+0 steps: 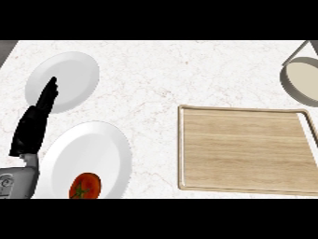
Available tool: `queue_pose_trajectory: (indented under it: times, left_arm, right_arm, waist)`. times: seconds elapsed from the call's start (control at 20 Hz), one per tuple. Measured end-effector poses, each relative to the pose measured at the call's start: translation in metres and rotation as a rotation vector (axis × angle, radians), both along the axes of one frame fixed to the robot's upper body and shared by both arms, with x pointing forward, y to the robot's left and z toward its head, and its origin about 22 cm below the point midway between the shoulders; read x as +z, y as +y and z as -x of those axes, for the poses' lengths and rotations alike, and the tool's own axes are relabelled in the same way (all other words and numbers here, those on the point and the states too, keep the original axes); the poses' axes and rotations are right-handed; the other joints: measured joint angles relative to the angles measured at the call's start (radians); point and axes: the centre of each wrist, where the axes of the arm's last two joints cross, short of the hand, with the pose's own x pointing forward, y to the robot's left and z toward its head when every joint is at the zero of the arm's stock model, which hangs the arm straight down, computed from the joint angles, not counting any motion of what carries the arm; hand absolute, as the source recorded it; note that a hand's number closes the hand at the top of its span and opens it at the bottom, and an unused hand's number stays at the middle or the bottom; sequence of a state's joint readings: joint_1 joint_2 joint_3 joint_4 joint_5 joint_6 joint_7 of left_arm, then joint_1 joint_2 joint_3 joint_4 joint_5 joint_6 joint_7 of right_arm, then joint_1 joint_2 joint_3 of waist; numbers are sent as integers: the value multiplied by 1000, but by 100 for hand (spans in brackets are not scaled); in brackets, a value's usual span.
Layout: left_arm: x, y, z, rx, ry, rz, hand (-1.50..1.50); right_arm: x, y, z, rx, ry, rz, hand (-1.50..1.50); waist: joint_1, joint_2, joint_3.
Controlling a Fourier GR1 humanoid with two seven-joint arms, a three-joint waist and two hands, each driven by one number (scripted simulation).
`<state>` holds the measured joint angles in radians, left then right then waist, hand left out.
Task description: Pick the lemon from the tray and place it in the tiered basket
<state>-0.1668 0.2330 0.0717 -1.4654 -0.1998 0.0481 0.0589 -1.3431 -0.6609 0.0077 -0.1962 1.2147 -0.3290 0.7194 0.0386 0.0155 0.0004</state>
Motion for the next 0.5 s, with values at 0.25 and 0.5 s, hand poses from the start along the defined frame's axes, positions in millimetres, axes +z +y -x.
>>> queue_pose_trajectory:
  times: [0.25,0.5]
  left_arm:
    - [-2,-4,-5,1,-4,0,0]
    - [5,0,-10,1,-5,-4,0]
  right_arm:
    - [-6,-28,10,39,41,-31,150]
    - [-22,-41,15,87,46,-121,150]
  waist:
    - [0,2,1]
    - [-2,0,1]
